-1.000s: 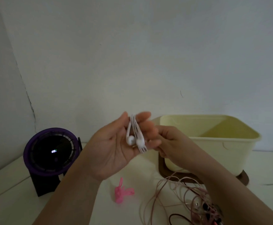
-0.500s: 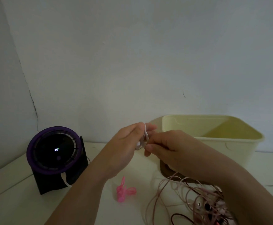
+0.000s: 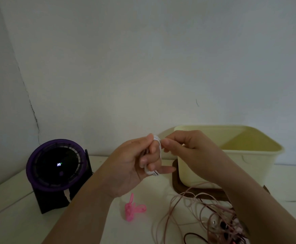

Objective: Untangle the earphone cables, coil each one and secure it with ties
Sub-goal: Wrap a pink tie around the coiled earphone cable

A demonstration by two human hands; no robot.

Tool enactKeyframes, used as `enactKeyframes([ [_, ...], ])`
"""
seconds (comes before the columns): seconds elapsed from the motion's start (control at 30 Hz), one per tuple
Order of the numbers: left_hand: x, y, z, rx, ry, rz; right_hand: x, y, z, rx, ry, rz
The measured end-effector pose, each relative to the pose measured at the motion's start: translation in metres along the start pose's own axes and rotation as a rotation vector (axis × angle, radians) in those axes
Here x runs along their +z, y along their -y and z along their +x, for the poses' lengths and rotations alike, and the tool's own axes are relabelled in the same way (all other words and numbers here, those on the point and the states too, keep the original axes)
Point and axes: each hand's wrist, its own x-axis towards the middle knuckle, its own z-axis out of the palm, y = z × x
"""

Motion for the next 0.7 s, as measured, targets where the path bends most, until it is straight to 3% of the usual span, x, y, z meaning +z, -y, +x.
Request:
enactKeyframes([
  [0.27,-0.002,-0.002,-0.002,-0.001,0.030,0.018,-0.005,0.004,-0.003,0.040,0.126,0.190],
  [0.6,-0.006,-0.004,-0.005,-0.023,0.087,0.266,-0.017,0.007,-0.005,-0.009,0.077,0.178],
  [0.7,-0.004,-0.004,-0.007,-0.042,0.109,0.357,-0.016,0.012,-0.007,-0.038,0.130,0.127],
])
